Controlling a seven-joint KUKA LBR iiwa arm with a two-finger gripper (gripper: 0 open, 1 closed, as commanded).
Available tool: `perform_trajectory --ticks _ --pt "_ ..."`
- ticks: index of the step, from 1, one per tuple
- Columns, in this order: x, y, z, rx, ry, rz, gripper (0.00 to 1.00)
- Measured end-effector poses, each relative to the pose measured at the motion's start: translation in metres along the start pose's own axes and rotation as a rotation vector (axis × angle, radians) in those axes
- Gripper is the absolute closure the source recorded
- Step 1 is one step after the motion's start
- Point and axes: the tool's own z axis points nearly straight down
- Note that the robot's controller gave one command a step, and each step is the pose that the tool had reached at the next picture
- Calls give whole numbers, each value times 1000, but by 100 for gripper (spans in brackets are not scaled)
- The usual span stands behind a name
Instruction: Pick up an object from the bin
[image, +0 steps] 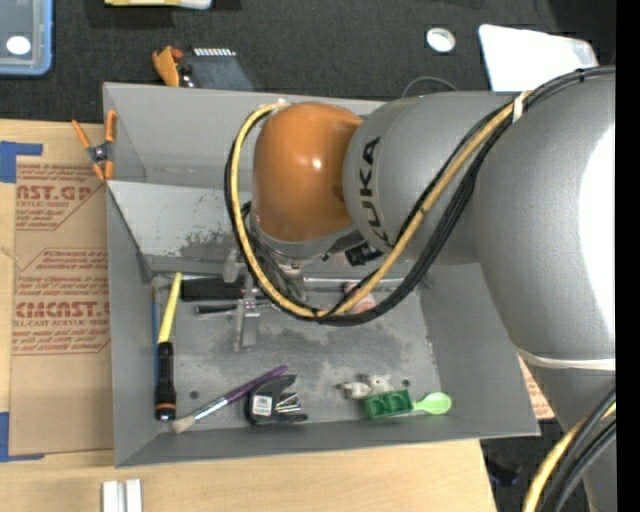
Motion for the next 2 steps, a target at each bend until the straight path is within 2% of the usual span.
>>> perform_trajectory --ticks 1,2 --pt "0 0 0 0 0 0 0" --pt "10 30 11 3 -4 -117 0"
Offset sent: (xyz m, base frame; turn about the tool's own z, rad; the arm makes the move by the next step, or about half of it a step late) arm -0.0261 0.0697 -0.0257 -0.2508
